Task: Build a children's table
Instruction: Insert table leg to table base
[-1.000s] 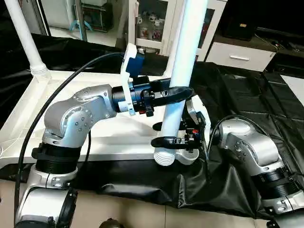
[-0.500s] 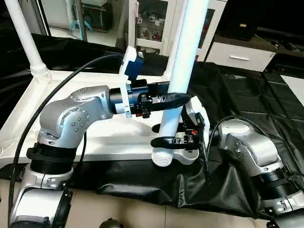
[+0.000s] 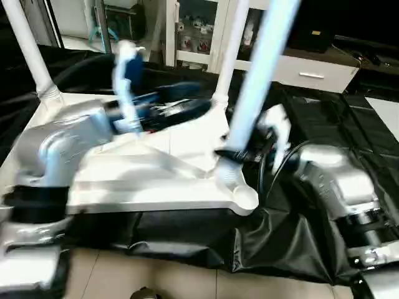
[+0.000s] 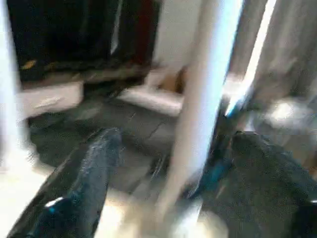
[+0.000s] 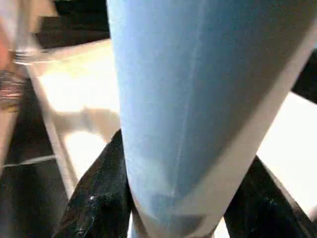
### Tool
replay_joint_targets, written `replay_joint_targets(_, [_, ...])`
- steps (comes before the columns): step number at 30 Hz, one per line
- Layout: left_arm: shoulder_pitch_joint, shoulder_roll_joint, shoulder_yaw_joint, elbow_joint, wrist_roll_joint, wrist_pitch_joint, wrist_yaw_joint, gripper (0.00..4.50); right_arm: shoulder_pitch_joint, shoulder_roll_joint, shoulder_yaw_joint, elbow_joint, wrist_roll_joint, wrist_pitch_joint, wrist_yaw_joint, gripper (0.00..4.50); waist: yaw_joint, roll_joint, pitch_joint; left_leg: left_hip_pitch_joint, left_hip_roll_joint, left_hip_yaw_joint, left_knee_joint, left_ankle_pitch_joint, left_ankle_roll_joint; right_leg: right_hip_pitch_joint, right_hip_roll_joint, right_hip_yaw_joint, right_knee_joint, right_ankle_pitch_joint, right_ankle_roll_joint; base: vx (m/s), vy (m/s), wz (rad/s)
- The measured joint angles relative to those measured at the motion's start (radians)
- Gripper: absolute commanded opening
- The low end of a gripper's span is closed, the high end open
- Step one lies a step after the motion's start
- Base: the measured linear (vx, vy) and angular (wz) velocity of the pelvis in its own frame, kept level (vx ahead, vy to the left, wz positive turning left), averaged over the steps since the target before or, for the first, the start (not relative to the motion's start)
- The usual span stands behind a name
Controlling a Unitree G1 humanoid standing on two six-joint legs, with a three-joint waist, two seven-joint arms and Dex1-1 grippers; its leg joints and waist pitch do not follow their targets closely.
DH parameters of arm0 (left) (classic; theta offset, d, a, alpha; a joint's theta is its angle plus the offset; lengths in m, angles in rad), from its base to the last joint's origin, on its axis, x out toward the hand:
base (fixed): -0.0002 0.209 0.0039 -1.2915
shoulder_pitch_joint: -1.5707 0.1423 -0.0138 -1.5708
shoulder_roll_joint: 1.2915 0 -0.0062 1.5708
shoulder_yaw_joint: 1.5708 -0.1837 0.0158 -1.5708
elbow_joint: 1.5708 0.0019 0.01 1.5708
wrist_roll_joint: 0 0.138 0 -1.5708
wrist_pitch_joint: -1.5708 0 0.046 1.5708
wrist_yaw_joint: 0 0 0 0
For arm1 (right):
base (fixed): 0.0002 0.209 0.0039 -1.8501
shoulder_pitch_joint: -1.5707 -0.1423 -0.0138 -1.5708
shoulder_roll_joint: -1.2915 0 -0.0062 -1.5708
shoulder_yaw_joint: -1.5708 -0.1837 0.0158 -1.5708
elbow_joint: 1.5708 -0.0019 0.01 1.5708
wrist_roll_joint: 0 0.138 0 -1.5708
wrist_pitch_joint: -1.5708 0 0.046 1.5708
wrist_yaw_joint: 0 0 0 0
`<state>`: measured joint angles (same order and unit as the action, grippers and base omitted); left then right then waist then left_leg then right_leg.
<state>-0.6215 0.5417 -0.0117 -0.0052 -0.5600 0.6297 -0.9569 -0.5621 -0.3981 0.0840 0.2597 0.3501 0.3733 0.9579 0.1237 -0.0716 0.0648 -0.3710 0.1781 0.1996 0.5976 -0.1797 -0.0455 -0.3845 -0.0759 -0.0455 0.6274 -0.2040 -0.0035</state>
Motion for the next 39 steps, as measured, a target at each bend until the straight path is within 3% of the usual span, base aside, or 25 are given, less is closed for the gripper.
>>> replay_joint_targets(3, [0.087, -0.026, -0.121, 0.005, 0.12, -0.114, -0.002, 4.16, 0.039, -0.005, -0.04, -0.002, 0.001, -0.011, -0.041, 1.84, 0.006, -0.002, 0.0, -0.001, 0.0, 0.0, 0.001, 0.0, 0.001, 0.0, 0.0, 0.0, -0.001, 0.0, 0.0, 0.0, 0.0, 0.0])
replay_joint_targets(8, [0.12, -0.088, -0.315, 0.069, 0.268, -0.289, 0.002, 4.16, 0.106, -0.005, -0.08, -0.033, 0.009, -0.011, -0.077, 1.84, 0.002, 0.003, 0.001, 0.001, 0.0, 0.0, 0.001, 0.0, 0.001, 0.001, 0.0, 0.001, 0.0, 0.0, 0.0, 0.0, 0.0, 0.0])
replay_joint_targets(14, [0.151, -0.154, -0.394, 0.091, 0.296, -0.295, -0.022, 4.16, 0.169, -0.018, -0.097, -0.113, 0.027, 0.012, -0.089, 1.84, -0.02, 0.009, 0.001, 0.002, 0.001, 0.0, 0.0, 0.0, 0.0, 0.0, 0.001, 0.001, 0.002, 0.0, 0.0, 0.0, 0.0, 0.0])
replay_joint_targets(17, [0.121, -0.142, -0.452, 0.17, 0.382, -0.341, -0.02, 3.99, 0.209, -0.03, -0.096, -0.17, 0.035, 0.03, -0.088, 1.84, -0.024, 0.02, -0.002, 0.002, 0.0, 0.0, 0.0, 0.0, 0.0, 0.0, 0.0, 0.001, 0.002, 0.0, 0.0, 0.0, 0.0, 0.0])
replay_joint_targets(21, [0.104, -0.121, -0.477, 0.273, 0.464, -0.355, -0.008, 3.68, 0.233, -0.032, -0.089, -0.218, 0.044, 0.058, -0.086, 1.84, -0.033, 0.026, -0.003, 0.002, 0.0, 0.0, 0.0, 0.0, 0.0, 0.0, 0.001, 0.001, 0.002, 0.0, 0.001, 0.0, 0.0, 0.0])
replay_joint_targets(27, [0.095, -0.093, -0.477, 0.265, 0.477, -0.302, -0.022, 3.32, 0.237, -0.036, -0.075, -0.222, 0.046, 0.061, -0.085, 1.84, -0.033, 0.027, -0.003, 0.002, 0.0, 0.0, 0.0, 0.0, 0.0, 0.0, 0.0, 0.001, 0.002, 0.0, 0.0, 0.0, 0.0, 0.0])
replay_joint_targets(39, [0.089, -0.095, -0.5, 0.242, 0.532, -0.301, -0.04, 2.32, 0.236, -0.036, -0.049, -0.224, 0.044, 0.063, -0.076, 1.84, -0.03, 0.027, -0.003, 0.002, 0.0, 0.0, 0.0, 0.0, 0.0, 0.0, 0.0, 0.001, 0.001, 0.0, 0.0, 0.0, 0.0, 0.0])
